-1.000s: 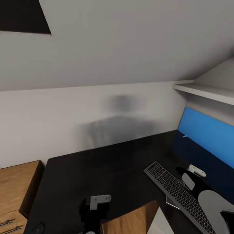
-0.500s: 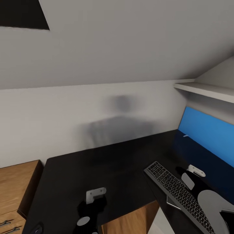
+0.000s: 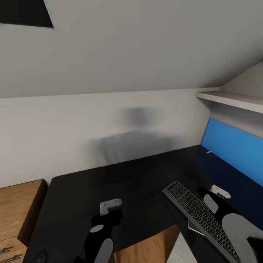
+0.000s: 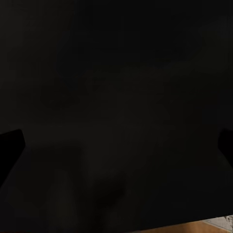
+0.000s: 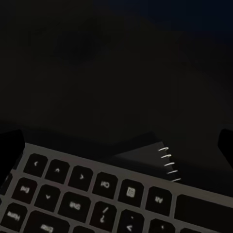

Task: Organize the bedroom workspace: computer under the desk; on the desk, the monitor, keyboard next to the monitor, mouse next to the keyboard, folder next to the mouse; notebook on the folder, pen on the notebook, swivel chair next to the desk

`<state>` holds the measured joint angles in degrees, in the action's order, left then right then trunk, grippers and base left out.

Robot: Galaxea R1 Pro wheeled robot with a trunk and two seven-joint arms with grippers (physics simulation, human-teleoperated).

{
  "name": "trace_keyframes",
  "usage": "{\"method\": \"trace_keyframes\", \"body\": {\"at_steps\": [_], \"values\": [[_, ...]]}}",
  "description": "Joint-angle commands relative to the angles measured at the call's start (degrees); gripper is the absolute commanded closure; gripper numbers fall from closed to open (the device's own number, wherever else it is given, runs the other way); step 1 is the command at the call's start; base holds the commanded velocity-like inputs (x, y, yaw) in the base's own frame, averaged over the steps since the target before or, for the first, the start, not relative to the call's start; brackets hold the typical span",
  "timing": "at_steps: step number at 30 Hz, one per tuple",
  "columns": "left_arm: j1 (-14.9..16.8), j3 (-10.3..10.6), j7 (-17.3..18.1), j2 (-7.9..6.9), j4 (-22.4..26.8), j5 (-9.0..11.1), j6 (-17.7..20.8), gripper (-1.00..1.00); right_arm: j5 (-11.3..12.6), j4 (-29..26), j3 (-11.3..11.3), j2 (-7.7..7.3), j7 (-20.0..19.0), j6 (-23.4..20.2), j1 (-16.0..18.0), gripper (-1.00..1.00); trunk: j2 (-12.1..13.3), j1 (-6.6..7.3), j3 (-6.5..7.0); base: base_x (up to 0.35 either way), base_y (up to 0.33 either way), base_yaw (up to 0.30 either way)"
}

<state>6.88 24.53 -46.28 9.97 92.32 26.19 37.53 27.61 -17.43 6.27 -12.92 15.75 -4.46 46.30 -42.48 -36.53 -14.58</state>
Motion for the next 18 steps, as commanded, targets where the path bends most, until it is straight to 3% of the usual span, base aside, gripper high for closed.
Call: {"method": "trace_keyframes", "body": {"at_steps": [1,3,5,14,18], "values": [[0.08,0.03,-0.56,-0.19,0.03,0.54,0.13,-1.0,0.37,-0.14,-0.03,-0.01,0.24,-0.3,0.02,-1.0,-0.49,-0.24,-0.27,0.0,0.0,0.0],[0.13,-0.02,-0.56,-2.22,-0.07,0.65,0.16,-1.0,0.38,-0.14,-0.03,0.0,0.24,-0.29,0.02,-1.0,-1.29,-0.68,-0.63,0.0,0.0,0.0],[0.14,-0.06,-0.56,-3.22,-0.09,0.76,0.17,-1.0,0.39,-0.14,-0.03,0.0,0.24,-0.32,0.02,-1.0,-2.09,-1.12,-0.99,0.0,0.0,0.0],[0.15,0.24,-0.68,-4.07,-0.17,0.91,0.11,-1.0,0.42,-0.01,-0.03,-0.08,0.17,-0.45,0.02,-1.0,-2.9,-1.56,-1.35,0.0,0.0,0.0],[0.15,0.58,-0.72,-4.08,-0.19,0.89,0.04,-1.0,0.43,0.02,-0.03,-0.09,0.16,-0.46,0.02,-1.0,-4.5,-2.44,-2.07,0.0,0.0,0.0]]}}
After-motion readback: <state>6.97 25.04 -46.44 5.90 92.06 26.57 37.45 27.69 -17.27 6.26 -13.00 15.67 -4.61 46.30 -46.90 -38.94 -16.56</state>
